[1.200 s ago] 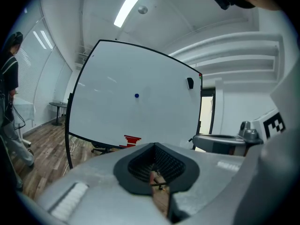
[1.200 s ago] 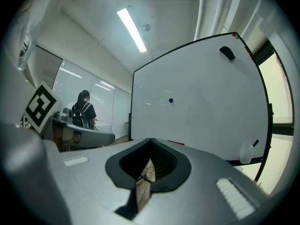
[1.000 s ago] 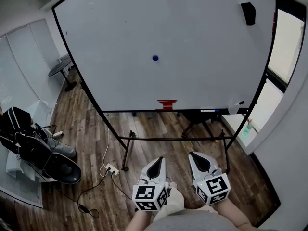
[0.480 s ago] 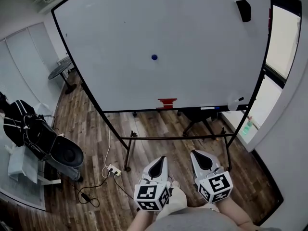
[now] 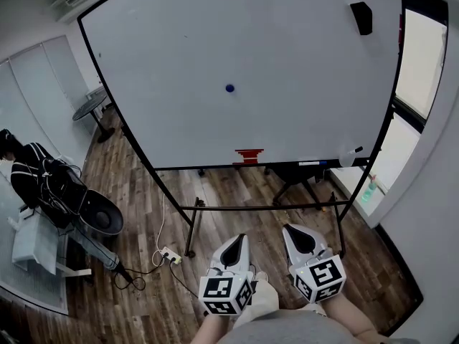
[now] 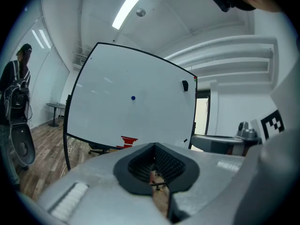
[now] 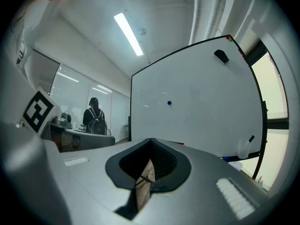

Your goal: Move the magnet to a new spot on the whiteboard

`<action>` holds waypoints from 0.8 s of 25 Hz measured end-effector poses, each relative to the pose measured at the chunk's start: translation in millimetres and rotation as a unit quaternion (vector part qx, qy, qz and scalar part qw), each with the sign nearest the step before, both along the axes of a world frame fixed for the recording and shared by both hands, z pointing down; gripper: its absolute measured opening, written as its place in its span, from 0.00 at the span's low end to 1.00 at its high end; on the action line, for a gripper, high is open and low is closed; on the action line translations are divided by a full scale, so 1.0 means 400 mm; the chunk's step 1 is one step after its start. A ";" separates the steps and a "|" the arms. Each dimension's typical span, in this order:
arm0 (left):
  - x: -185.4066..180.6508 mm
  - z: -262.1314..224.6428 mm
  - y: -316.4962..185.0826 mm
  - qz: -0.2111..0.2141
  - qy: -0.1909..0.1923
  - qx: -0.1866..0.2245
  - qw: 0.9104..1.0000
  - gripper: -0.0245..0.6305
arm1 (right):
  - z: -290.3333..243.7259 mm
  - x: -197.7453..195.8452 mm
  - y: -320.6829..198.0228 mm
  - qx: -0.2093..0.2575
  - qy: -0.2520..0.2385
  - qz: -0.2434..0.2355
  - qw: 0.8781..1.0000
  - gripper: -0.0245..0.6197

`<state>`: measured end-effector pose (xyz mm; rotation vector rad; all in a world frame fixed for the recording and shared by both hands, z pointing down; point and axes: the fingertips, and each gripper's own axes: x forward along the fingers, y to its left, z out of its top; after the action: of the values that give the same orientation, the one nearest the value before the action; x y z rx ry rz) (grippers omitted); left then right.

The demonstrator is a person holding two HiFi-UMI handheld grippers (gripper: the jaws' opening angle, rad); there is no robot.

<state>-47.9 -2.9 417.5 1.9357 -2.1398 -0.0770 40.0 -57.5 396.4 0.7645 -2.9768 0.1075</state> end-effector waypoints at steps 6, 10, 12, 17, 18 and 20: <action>-0.001 0.007 0.002 -0.004 0.003 -0.003 1.000 0.04 | 0.007 0.001 0.002 -0.001 0.001 -0.003 1.000 0.04; 0.000 0.011 -0.001 -0.005 0.005 -0.003 1.000 0.04 | 0.007 0.004 0.000 0.001 0.000 -0.005 1.000 0.04; -0.001 0.013 -0.001 -0.006 0.006 -0.005 1.000 0.04 | 0.008 0.005 -0.001 0.002 0.002 -0.005 1.000 0.04; 0.002 0.013 -0.003 -0.005 0.006 -0.006 1.000 0.04 | 0.012 0.008 -0.004 0.002 0.003 -0.004 1.000 0.04; 0.002 0.011 -0.003 -0.004 0.005 -0.006 1.000 0.04 | 0.012 0.008 -0.003 0.002 0.002 -0.004 1.000 0.04; 0.001 0.007 -0.004 -0.004 0.004 -0.006 1.000 0.04 | 0.011 0.008 -0.005 0.002 0.002 -0.005 1.000 0.04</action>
<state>-47.4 -4.6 420.3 1.9173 -2.1394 -0.0735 43.0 -59.4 401.0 0.7504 -2.9778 0.1006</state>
